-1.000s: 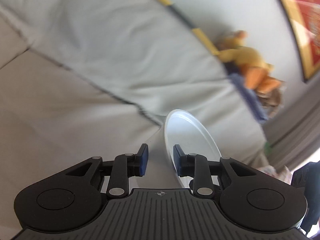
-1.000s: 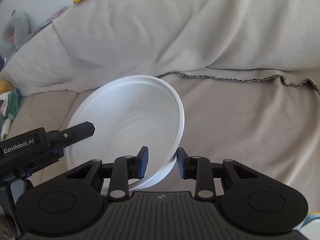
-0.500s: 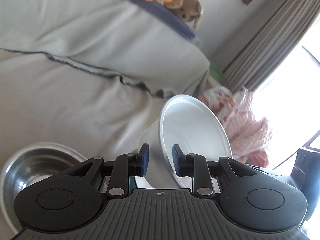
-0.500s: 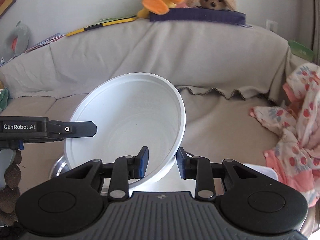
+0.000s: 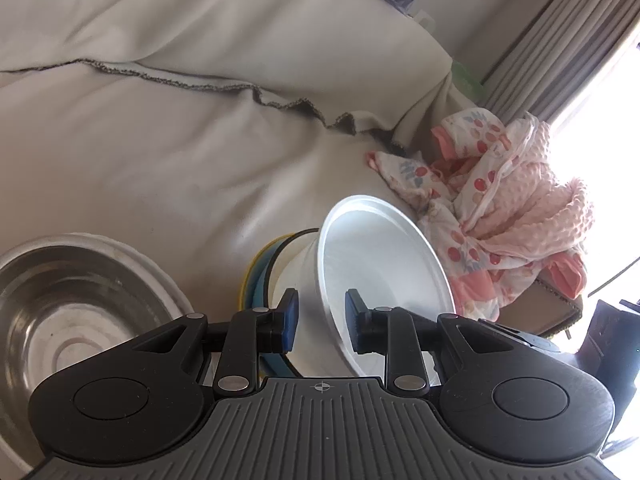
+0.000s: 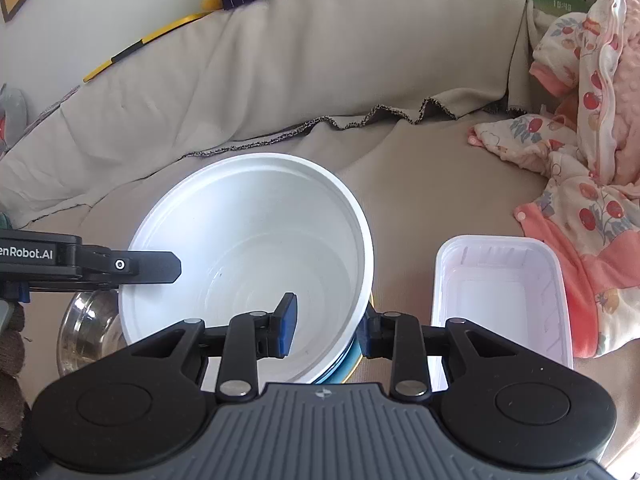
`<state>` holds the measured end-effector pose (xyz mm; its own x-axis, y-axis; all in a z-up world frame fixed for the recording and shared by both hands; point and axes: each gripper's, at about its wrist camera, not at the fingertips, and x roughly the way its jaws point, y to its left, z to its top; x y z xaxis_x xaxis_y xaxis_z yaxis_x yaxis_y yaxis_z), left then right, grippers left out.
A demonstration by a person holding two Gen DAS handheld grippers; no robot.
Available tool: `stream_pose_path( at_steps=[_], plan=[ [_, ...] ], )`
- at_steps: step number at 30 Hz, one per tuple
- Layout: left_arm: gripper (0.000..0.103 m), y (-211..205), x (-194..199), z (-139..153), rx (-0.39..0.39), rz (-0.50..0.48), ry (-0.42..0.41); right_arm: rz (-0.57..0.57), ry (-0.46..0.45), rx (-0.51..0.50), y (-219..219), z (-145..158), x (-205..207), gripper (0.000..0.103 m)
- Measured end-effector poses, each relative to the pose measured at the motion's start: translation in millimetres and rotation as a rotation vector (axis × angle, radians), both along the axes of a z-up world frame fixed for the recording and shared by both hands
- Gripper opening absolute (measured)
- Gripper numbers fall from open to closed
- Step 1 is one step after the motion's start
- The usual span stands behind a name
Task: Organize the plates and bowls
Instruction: 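Carry the white plastic bowl and lower it into the blue bowl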
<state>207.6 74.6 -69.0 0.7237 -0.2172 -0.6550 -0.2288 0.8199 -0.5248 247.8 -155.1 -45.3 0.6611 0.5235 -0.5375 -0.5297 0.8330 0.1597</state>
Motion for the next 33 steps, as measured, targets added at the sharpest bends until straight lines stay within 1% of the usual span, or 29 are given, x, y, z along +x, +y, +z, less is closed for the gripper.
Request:
stream_pose_path(
  at_steps=[4, 7, 9, 11, 13, 14, 15, 17, 20, 23, 24, 25, 27, 28, 29, 30, 33],
  plan=[
    [0.028, 4.1, -6.4, 6.2, 0.007, 0.009, -0.016, -0.006, -0.012, 0.023, -3.2, 2.5, -1.5, 0.031],
    [0.028, 12.2, -19.7, 16.7, 0.009, 0.017, -0.060, -0.029, -0.043, 0.043, -10.5, 8.6, -7.9, 0.033],
    [0.028, 21.2, -34.3, 24.1, 0.032, 0.034, -0.083, -0.039, -0.074, 0.055, -15.5, 13.7, -15.1, 0.034],
    [0.028, 31.7, -52.9, 27.7, 0.085, 0.071, -0.086, -0.035, -0.111, 0.090, -22.0, 20.3, -25.0, 0.034],
    [0.028, 43.1, -73.3, 27.3, 0.159, 0.129, -0.066, -0.001, -0.131, 0.162, -27.4, 23.9, -38.0, 0.037],
    [0.028, 49.0, -83.6, 25.6, 0.195, 0.161, -0.047, 0.024, -0.127, 0.191, -27.0, 23.6, -43.3, 0.043],
    [0.028, 55.0, -93.4, 22.7, 0.223, 0.193, -0.026, 0.063, -0.119, 0.213, -24.2, 24.0, -50.3, 0.046],
    [0.028, 68.2, -112.3, 13.7, 0.246, 0.248, 0.019, 0.119, -0.097, 0.223, -11.9, 20.2, -64.7, 0.047],
    [0.028, 87.7, -131.6, -4.6, 0.209, 0.305, 0.079, 0.202, -0.027, 0.200, 19.0, 4.8, -82.4, 0.050],
    [0.028, 102.6, -138.8, -24.3, 0.145, 0.347, 0.126, 0.195, 0.017, 0.176, 48.0, -10.5, -93.0, 0.050],
    [0.027, 106.6, -140.1, -28.9, 0.130, 0.361, 0.132, 0.195, 0.034, 0.169, 57.3, -14.6, -95.7, 0.050],
    [0.027, 109.5, -142.0, -31.3, 0.134, 0.379, 0.129, 0.196, 0.040, 0.155, 65.5, -18.6, -98.4, 0.050],
    [0.027, 114.0, -144.4, -34.5, 0.156, 0.405, 0.148, 0.199, 0.016, 0.118, 78.7, -24.1, -106.6, 0.050],
    [0.028, 116.6, -146.2, -37.0, 0.153, 0.416, 0.153, 0.206, 0.000, 0.097, 84.9, -25.3, -109.0, 0.050],
    [0.031, 119.3, -149.1, -39.9, 0.139, 0.422, 0.152, 0.202, -0.002, 0.079, 89.5, -26.4, -108.9, 0.050],
    [0.033, 121.5, -151.3, -42.1, 0.122, 0.425, 0.148, 0.191, 0.011, 0.074, 92.5, -28.4, -106.8, 0.051],
    [0.033, 128.3, -157.5, -46.8, 0.061, 0.425, 0.127, 0.137, 0.098, 0.076, 99.0, -38.8, -88.1, 0.054]
  ],
)
